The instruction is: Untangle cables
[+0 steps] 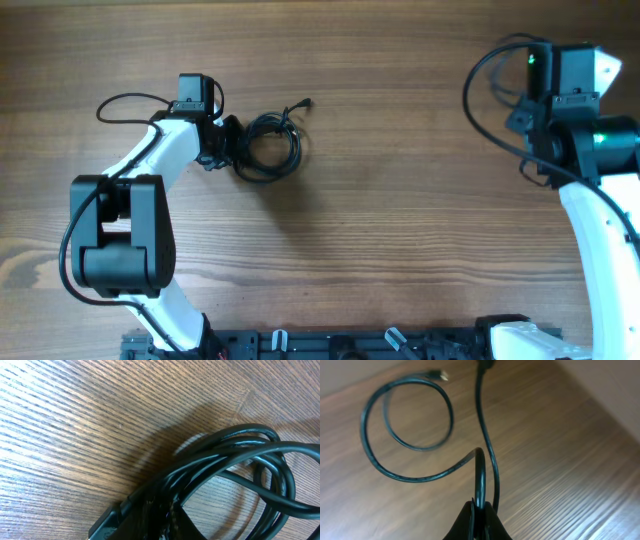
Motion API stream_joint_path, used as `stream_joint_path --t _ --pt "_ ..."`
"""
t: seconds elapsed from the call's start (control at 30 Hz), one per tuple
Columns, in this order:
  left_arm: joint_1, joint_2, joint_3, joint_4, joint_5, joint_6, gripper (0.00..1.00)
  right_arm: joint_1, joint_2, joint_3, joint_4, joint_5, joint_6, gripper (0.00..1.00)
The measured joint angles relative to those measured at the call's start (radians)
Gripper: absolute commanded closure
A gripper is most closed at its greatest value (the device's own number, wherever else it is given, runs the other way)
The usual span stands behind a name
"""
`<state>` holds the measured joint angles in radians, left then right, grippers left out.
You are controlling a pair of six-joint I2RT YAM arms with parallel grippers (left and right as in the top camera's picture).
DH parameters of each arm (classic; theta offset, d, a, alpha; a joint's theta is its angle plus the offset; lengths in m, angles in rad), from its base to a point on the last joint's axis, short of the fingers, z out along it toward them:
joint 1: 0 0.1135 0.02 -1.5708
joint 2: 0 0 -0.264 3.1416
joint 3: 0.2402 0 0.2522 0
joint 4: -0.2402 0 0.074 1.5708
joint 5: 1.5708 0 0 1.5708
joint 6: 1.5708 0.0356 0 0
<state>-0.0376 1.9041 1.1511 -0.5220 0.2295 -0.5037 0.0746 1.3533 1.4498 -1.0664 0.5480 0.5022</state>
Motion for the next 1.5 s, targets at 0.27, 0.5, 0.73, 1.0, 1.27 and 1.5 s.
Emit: stream_joint_path --t 0.27,0.5,0.73,1.0,1.27,1.5 --pt "0.000 0.002 0.000 0.004 0.000 -0.003 0.82 -0.287 0.240 -0.038 0.100 0.059 -0.010 0.96" --pt "0.000 0.002 0.000 0.004 0.000 -0.003 0.82 -0.415 0.417 -0.041 0.238 -0.089 -0.134 0.95" --pt "0.000 0.002 0.000 0.005 0.000 -0.004 0.78 -0.423 0.457 -0.041 0.321 -0.104 -0.249 0.07" --pt "-0.004 0.002 0.014 0.016 0.018 -0.010 0.20 -0.423 0.490 -0.041 0.328 -0.252 -0.272 0.00" --pt "-0.001 -0.031 0.017 -0.016 0.071 0.126 0.25 -0.346 0.490 -0.041 0.335 -0.237 -0.299 0.00" --pt "-0.001 -0.103 0.017 -0.020 0.092 0.195 0.75 -0.103 0.490 -0.041 0.355 -0.452 -0.298 0.00"
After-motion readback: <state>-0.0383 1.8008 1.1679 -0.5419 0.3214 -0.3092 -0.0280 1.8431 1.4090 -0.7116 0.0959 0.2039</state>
